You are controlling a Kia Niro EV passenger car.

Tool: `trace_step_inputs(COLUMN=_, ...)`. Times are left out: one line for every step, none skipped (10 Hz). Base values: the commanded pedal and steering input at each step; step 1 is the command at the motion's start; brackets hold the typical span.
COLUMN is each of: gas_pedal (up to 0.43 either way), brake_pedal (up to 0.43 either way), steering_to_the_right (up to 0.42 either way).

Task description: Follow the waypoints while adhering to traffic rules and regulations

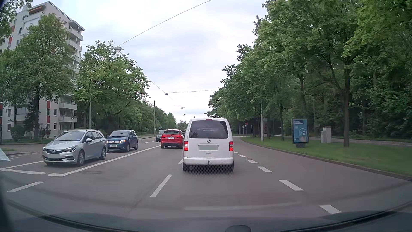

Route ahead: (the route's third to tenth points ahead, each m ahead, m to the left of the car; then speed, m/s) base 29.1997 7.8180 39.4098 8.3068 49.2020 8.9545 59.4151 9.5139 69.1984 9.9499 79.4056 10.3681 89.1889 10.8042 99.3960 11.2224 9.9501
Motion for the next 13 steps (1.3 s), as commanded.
trace_step_inputs(gas_pedal=0.138, brake_pedal=0.0, steering_to_the_right=-0.008)
trace_step_inputs(gas_pedal=0.189, brake_pedal=0.0, steering_to_the_right=-0.009)
trace_step_inputs(gas_pedal=0.24, brake_pedal=0.0, steering_to_the_right=-0.009)
trace_step_inputs(gas_pedal=0.24, brake_pedal=0.0, steering_to_the_right=-0.01)
trace_step_inputs(gas_pedal=0.24, brake_pedal=0.0, steering_to_the_right=-0.01)
trace_step_inputs(gas_pedal=0.24, brake_pedal=0.0, steering_to_the_right=-0.009)
trace_step_inputs(gas_pedal=0.24, brake_pedal=0.0, steering_to_the_right=-0.009)
trace_step_inputs(gas_pedal=0.248, brake_pedal=0.0, steering_to_the_right=-0.009)
trace_step_inputs(gas_pedal=0.248, brake_pedal=0.0, steering_to_the_right=-0.009)
trace_step_inputs(gas_pedal=0.248, brake_pedal=0.0, steering_to_the_right=-0.009)
trace_step_inputs(gas_pedal=0.248, brake_pedal=0.0, steering_to_the_right=-0.009)
trace_step_inputs(gas_pedal=0.248, brake_pedal=0.0, steering_to_the_right=-0.009)
trace_step_inputs(gas_pedal=0.24, brake_pedal=0.0, steering_to_the_right=-0.009)
